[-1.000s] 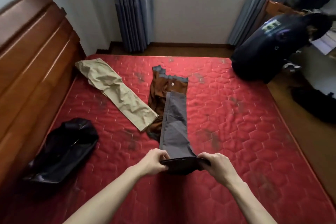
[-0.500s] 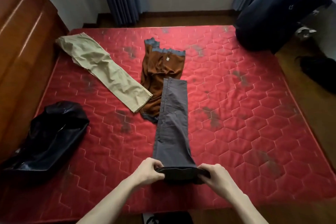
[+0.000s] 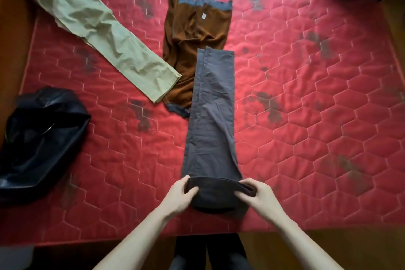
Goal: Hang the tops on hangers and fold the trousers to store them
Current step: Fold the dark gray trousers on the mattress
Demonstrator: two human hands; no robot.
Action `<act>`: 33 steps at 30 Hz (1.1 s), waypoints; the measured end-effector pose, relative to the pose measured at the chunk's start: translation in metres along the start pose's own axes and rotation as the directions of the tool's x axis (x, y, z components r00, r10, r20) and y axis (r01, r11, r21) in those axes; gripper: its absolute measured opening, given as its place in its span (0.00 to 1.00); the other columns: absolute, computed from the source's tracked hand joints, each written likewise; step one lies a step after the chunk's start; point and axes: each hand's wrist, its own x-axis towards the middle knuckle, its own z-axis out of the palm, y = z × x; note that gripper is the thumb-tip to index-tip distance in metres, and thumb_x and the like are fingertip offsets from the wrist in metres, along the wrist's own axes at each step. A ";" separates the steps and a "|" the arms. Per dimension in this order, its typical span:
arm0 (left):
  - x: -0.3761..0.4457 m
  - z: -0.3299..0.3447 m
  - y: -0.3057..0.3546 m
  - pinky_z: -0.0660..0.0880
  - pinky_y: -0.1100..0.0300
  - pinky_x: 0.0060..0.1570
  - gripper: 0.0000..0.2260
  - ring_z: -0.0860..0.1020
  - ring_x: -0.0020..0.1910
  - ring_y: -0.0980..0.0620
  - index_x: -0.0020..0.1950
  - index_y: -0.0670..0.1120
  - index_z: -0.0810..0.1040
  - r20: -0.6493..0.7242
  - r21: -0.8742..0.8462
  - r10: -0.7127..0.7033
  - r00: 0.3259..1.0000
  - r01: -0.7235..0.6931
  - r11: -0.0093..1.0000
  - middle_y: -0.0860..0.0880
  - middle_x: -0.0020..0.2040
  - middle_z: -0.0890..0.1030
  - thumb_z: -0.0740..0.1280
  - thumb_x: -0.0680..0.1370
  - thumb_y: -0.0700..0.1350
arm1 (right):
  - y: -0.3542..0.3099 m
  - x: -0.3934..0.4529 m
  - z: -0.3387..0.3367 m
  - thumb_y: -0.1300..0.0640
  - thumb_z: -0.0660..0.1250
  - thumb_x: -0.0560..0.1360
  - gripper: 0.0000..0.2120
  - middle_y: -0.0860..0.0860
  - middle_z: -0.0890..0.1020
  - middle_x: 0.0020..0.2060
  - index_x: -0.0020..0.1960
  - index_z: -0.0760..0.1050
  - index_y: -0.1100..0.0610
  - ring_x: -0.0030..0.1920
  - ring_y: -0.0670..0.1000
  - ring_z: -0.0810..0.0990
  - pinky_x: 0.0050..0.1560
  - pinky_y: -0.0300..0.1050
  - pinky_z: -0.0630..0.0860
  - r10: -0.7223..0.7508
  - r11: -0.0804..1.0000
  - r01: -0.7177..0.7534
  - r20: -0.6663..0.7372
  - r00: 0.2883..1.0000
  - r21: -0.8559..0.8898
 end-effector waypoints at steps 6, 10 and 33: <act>0.044 0.031 -0.049 0.64 0.48 0.78 0.27 0.70 0.77 0.48 0.79 0.41 0.68 -0.109 -0.126 -0.191 0.976 0.177 0.976 0.45 0.77 0.72 0.64 0.84 0.54 | 0.063 0.025 0.045 0.61 0.79 0.74 0.25 0.44 0.85 0.62 0.69 0.78 0.54 0.64 0.44 0.82 0.70 0.50 0.76 0.135 0.976 -0.155 0.132 0.982 0.152; 0.068 0.042 -0.076 0.57 0.55 0.79 0.38 0.63 0.80 0.49 0.83 0.43 0.60 -0.154 -0.199 -0.247 0.957 0.215 0.956 0.48 0.81 0.64 0.68 0.81 0.62 | 0.093 0.046 0.076 0.55 0.71 0.82 0.20 0.35 0.81 0.65 0.72 0.74 0.45 0.67 0.36 0.78 0.70 0.39 0.73 0.138 0.970 -0.153 0.088 0.986 0.190; 0.110 0.059 -0.141 0.59 0.45 0.79 0.29 0.58 0.82 0.44 0.83 0.42 0.61 0.066 0.842 0.612 0.788 -0.374 0.390 0.43 0.82 0.61 0.60 0.84 0.52 | 0.094 0.081 0.145 0.49 0.58 0.84 0.29 0.55 0.65 0.81 0.82 0.63 0.59 0.81 0.55 0.63 0.79 0.53 0.62 -0.388 0.752 0.166 -0.226 0.893 -0.638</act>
